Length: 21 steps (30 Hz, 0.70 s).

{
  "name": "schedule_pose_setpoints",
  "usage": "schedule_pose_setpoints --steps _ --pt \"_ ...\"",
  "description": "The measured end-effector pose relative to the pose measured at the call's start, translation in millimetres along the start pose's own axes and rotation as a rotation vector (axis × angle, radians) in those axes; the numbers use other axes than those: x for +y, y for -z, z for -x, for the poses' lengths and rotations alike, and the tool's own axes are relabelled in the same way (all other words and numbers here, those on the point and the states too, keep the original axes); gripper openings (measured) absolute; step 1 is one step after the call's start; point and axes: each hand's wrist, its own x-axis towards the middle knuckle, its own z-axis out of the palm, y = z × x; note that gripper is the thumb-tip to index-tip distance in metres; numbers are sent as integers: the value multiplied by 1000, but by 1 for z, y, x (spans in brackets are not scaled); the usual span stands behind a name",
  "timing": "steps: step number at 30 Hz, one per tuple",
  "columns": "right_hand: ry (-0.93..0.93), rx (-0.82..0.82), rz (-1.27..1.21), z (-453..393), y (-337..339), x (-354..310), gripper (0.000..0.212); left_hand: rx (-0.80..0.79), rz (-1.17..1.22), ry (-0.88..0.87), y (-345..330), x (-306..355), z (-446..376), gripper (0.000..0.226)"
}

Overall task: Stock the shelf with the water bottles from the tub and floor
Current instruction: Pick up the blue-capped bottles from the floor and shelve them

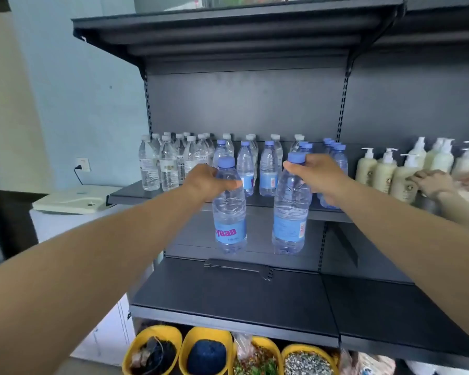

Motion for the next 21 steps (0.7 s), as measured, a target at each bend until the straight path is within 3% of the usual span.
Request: schedule_pose_setpoints --steps 4,9,12,21 --pt "43 33 -40 -54 -9 2 30 20 35 -41 -4 15 -51 32" --pt "43 66 -62 -126 -26 16 34 17 46 -35 -24 19 -126 56" --pt "43 91 -75 -161 -37 30 32 11 39 -44 -38 14 -165 38" --pt "-88 217 -9 -223 -63 73 27 -67 16 -60 -67 -3 -243 27"
